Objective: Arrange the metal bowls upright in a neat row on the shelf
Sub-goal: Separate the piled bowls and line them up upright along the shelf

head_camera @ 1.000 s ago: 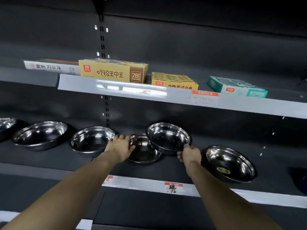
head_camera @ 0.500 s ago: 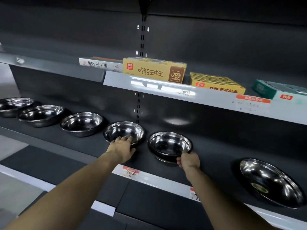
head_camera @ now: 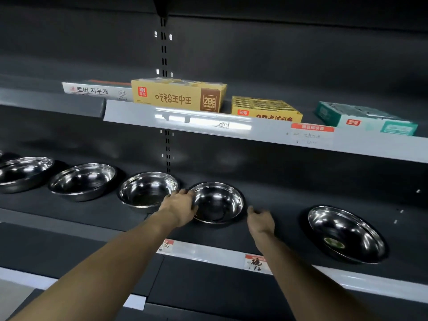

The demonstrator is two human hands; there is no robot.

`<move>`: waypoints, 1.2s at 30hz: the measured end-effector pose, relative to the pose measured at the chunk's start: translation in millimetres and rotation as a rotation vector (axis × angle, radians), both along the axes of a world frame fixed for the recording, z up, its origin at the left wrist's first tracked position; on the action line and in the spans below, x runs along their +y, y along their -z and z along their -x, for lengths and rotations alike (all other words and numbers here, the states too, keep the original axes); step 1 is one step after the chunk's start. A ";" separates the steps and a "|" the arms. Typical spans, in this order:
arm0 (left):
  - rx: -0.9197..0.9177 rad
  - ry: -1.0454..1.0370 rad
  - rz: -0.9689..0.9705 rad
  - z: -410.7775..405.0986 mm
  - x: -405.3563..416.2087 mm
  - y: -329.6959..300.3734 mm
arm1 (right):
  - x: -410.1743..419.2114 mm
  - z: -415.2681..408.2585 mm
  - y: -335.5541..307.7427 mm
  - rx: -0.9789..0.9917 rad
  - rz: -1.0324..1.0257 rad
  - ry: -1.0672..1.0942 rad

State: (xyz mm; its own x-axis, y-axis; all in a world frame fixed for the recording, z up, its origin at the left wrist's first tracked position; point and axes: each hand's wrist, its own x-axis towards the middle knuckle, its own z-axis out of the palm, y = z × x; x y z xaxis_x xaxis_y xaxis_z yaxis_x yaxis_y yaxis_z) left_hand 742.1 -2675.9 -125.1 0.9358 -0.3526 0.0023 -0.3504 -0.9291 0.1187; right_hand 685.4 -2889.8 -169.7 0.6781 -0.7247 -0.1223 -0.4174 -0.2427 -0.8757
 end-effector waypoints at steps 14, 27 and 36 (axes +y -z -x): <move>0.020 0.407 -0.051 45.1 -177.1 13.8 | -159.7 105.4 -14.4 -0.014 0.086 0.292; 0.050 0.461 -0.084 60.3 -224.6 26.7 | -205.6 156.3 4.2 0.143 0.153 0.490; 0.046 0.436 -0.082 59.3 -214.5 27.1 | -211.2 139.3 17.6 0.017 -0.178 0.480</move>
State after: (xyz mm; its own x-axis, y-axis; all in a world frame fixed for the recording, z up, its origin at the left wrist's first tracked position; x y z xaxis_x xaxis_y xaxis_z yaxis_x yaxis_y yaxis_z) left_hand 682.8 -2890.4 -152.2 0.6979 -0.7117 -0.0802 -0.7077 -0.7025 0.0756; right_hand 546.1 -3100.9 -187.4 0.2710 -0.9207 -0.2808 -0.4599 0.1324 -0.8780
